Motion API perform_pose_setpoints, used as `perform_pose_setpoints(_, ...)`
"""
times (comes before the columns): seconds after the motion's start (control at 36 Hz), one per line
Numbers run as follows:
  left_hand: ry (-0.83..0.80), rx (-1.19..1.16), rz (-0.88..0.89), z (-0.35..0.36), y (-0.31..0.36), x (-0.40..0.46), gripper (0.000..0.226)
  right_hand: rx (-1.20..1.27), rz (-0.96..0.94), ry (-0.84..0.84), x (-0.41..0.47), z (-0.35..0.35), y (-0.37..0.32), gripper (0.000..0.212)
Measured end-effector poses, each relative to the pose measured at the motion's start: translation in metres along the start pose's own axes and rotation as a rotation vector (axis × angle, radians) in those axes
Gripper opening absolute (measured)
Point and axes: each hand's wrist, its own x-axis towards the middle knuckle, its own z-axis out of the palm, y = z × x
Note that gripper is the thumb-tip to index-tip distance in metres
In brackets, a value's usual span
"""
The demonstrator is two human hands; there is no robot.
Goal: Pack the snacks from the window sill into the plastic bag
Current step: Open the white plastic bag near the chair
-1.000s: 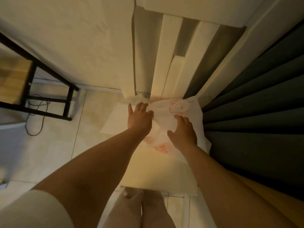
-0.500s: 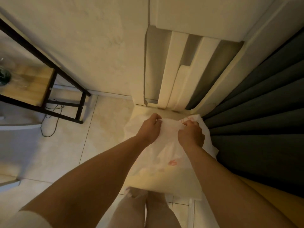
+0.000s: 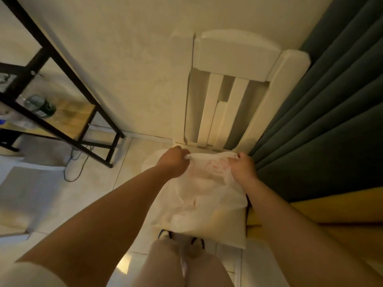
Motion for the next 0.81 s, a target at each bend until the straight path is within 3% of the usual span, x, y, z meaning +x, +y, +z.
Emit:
perform_pose_setpoints(0.14, -0.029, 0.065, 0.061, -0.012, -0.007, -0.024, 0.033, -0.208, -0.100, -0.179, -0.038, -0.015, 0.009, 0.070)
perform_pose_setpoints(0.22, -0.038, 0.142, 0.089, -0.017, -0.015, -0.037, 0.035, -0.522, -0.105, -0.260, -0.060, -0.022, 0.014, 0.049)
perform_pose_setpoints(0.28, -0.052, 0.167, 0.102, -0.019, -0.024, -0.045, 0.035, -0.676, -0.117, -0.220, -0.072, -0.024, 0.019, 0.031)
perform_pose_setpoints(0.39, -0.115, 0.165, 0.178, -0.021, -0.037, -0.063, 0.033, -0.739, -0.097, -0.080, -0.099, -0.020, 0.038, 0.024)
perform_pose_setpoints(0.53, -0.228, 0.085, 0.253, -0.020, -0.036, -0.082, 0.033, -0.486, -0.090, 0.008, -0.143, 0.017, 0.052, 0.031)
perform_pose_setpoints(0.61, -0.299, 0.106, 0.324, -0.016, -0.033, -0.096, 0.040, -0.299, 0.033, 0.097, -0.169, 0.033, 0.056, 0.035)
perform_pose_setpoints(0.72, -0.388, 0.148, 0.452, -0.010, -0.031, -0.117, 0.028, -0.037, 0.149, 0.216, -0.204, 0.042, 0.071, 0.037)
perform_pose_setpoints(0.81, -0.410, 0.075, 0.477, -0.003, -0.024, -0.135, 0.028, -0.054, 0.120, 0.323, -0.227, 0.048, 0.092, 0.043)
